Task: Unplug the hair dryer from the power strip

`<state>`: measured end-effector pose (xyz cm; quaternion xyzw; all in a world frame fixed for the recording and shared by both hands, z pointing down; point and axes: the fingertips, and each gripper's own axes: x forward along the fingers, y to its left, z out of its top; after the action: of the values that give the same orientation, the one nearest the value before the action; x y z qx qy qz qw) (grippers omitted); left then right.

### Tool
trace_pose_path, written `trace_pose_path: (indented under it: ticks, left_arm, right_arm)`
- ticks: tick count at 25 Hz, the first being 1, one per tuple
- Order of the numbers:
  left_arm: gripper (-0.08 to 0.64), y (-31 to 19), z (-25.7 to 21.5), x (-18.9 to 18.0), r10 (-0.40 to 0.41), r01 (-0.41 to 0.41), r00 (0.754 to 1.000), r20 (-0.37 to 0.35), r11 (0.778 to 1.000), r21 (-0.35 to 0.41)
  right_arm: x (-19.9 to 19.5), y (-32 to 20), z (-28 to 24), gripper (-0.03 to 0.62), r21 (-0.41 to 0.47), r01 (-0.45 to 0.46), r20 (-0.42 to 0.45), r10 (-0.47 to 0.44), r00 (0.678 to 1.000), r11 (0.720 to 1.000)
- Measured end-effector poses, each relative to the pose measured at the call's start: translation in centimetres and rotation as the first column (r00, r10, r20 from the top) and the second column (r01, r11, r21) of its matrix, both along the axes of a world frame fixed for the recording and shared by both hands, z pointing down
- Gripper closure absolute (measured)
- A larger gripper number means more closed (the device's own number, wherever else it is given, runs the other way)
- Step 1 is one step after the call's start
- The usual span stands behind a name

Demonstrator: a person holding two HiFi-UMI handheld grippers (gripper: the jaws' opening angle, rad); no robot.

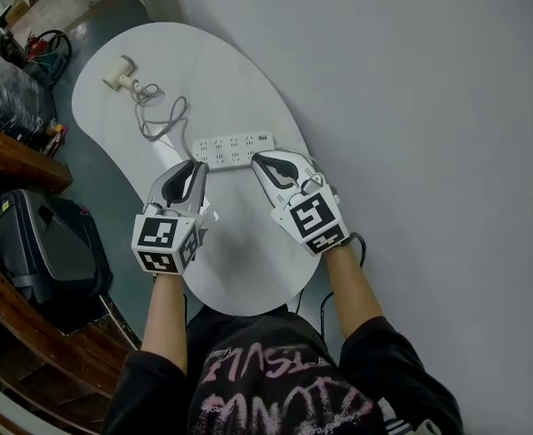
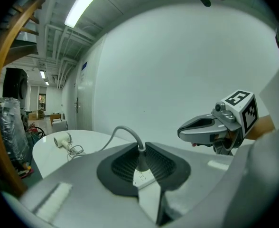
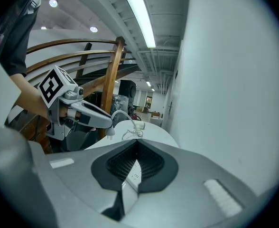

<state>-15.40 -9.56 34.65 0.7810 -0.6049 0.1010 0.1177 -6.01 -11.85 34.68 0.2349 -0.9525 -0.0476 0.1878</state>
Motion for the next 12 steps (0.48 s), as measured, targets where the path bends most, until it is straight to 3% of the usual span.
trace_pose_path:
  ticks: [12]
  left_arm:
    - [0.502, 1.7, -3.0, -0.1, -0.035, 0.035, 0.999, -0.002, 0.997, 0.065]
  right_arm:
    - [0.9, 1.4, -3.1, 0.572, 0.014, -0.024, 0.054, 0.023, 0.998, 1.000]
